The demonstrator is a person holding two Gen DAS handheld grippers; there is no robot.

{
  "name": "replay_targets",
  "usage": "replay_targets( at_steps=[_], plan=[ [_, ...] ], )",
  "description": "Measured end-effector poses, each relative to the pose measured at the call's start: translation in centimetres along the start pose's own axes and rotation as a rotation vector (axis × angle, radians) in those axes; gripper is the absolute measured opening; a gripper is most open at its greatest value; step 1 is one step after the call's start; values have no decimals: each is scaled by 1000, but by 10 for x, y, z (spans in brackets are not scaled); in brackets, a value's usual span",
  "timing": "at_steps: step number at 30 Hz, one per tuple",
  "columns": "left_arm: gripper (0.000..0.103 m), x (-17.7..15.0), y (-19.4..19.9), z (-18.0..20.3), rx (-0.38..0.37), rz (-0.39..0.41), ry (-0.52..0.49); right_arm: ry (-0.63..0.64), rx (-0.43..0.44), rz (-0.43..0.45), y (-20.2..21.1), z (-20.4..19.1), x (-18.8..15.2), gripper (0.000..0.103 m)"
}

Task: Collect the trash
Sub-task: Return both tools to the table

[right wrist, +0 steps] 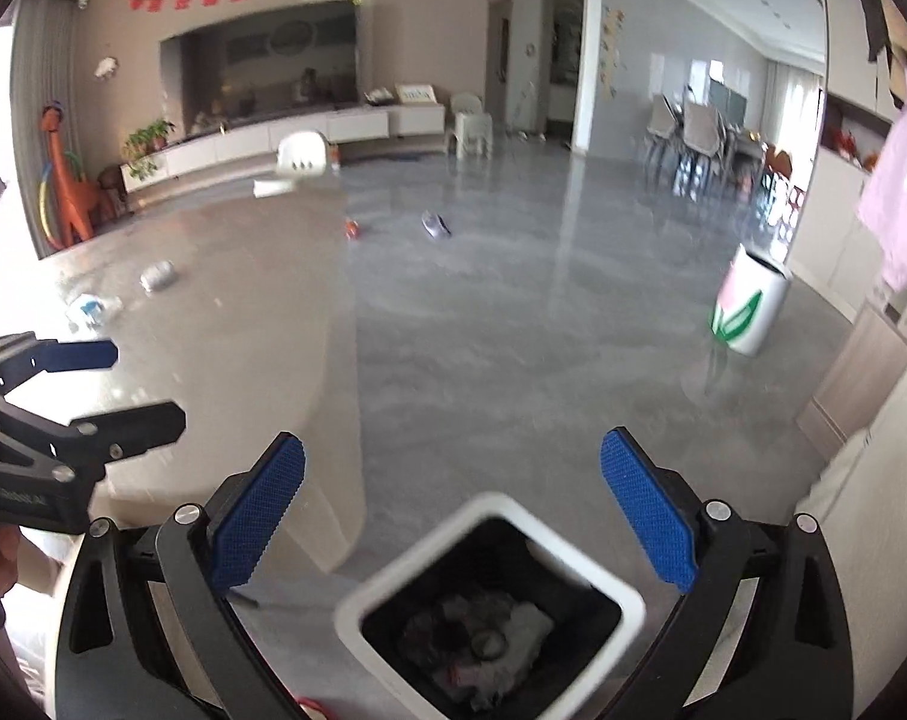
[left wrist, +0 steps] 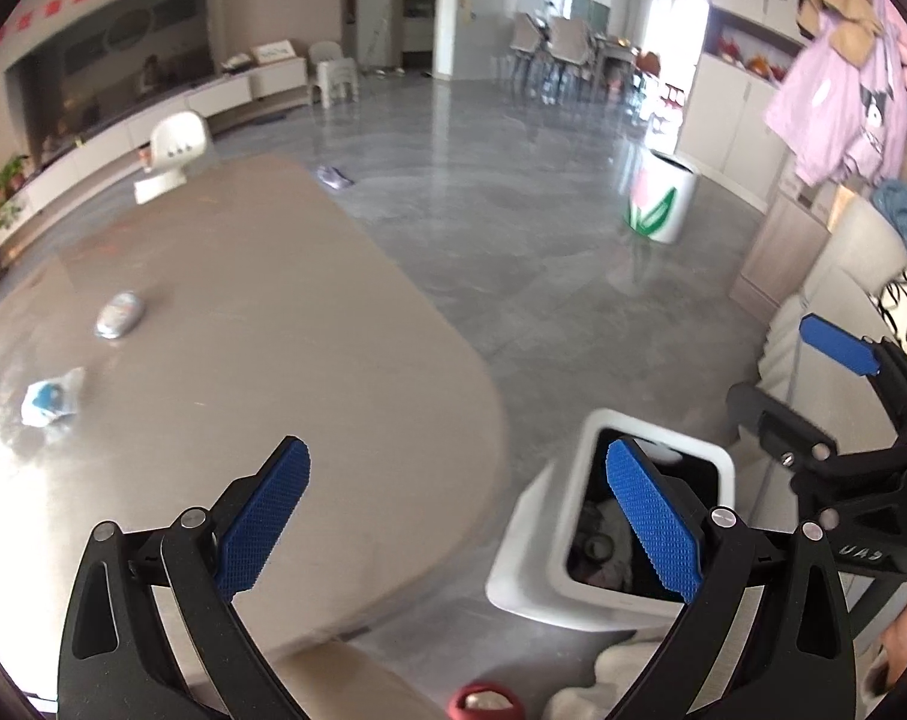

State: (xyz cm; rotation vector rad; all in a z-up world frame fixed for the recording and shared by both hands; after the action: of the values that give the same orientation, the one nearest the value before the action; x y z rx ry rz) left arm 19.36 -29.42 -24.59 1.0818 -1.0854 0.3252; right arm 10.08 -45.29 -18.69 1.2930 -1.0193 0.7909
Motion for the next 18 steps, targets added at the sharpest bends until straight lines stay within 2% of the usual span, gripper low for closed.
replay_targets(
  at_steps=[7, 10, 12, 14, 18],
  plan=[
    [98, 14, 14, -56, 94, 68, 23, 5, 123, 36, -24, -58, 33, 98],
    [98, 16, 20, -81, 128, 81, 43, 50, 151, 43, -31, -88, 41, 98],
    [98, 16, 25, -100, 165, 88, 56, 111, 123, 89, -37, -110, 52, 98],
    [98, 17, 28, -121, 183, 95, 83, 131, 138, 118, -43, -128, 57, 98],
    [98, 19, 33, -159, 230, 106, 105, 68, 252, 154, -62, -160, 67, 98]
  ],
)
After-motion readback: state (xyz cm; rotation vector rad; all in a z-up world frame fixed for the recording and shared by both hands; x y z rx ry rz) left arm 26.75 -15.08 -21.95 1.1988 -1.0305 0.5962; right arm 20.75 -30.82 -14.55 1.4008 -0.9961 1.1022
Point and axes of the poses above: each gripper's, at about its wrist camera, not at the fingertips, and y roughly against the way its jaws point, z to its right, x to its top, the point moved 9 cm from there along -y, roughly the way its jaws point, and after that the axes turned 15 degrees about z, right-handed, at the moved point
